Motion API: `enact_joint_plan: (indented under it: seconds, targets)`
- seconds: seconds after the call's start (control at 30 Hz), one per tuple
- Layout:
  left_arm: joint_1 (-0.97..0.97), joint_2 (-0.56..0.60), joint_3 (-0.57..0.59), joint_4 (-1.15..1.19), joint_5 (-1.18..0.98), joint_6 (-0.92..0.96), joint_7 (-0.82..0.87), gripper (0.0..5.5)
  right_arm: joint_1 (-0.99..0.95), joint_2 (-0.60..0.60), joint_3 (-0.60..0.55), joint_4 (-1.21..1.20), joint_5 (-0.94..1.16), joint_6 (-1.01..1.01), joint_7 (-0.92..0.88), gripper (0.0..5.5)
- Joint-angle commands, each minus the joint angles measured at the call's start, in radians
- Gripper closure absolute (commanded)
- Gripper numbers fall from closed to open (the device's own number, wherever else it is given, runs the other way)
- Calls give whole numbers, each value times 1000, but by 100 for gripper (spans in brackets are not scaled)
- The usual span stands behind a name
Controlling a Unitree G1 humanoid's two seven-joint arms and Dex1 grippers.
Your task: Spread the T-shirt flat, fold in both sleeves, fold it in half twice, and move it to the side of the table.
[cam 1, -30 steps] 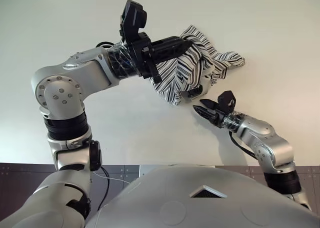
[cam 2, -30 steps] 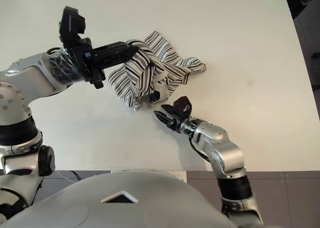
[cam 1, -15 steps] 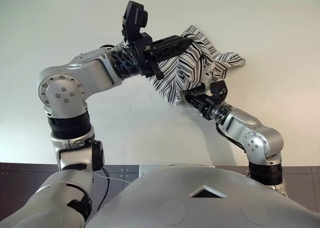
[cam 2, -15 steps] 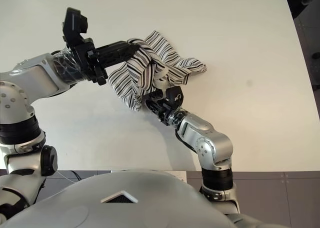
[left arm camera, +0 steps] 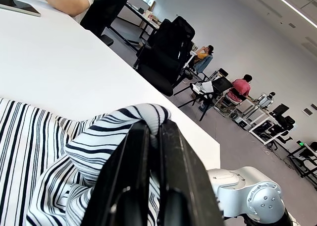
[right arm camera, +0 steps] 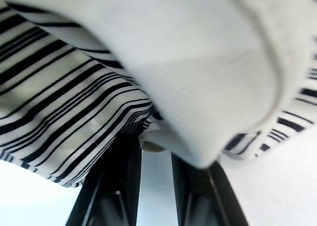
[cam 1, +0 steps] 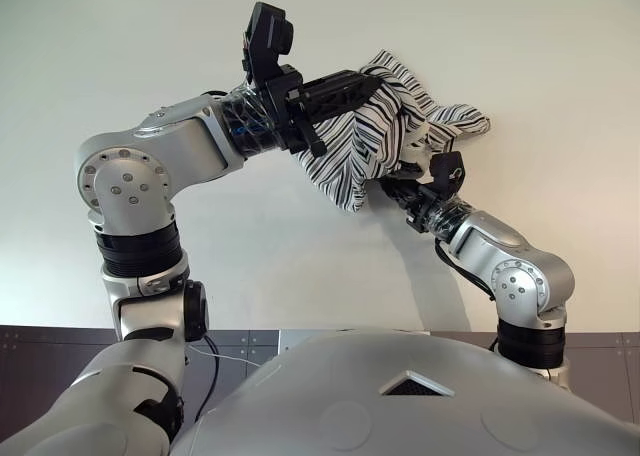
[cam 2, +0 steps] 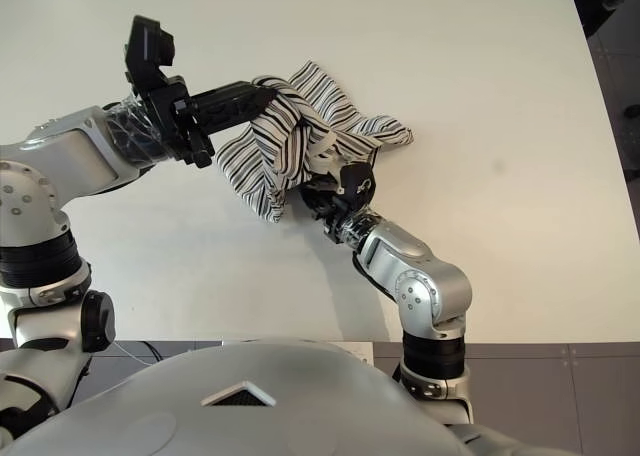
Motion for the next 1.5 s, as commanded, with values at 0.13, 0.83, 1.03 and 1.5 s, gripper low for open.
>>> enact_joint_plan:
  seconds: [0.13,0.83,1.03,1.5]
  targets:
    - [-16,25,44,10,16,-25,-9,540,-5,-95,12,29,-69,-60,31,538]
    - [-183,415,7,128,430,-396,-592,540,-553,-742,-67,321,-566,-1055,483,538]
    - [317,622,-126,-244,646,-674,-893,540,-189,-943,-46,147,-466,-1339,800,538]
    - [233,366,-109,25,671,-681,-643,540,-462,-835,43,393,-493,-1267,863,538]
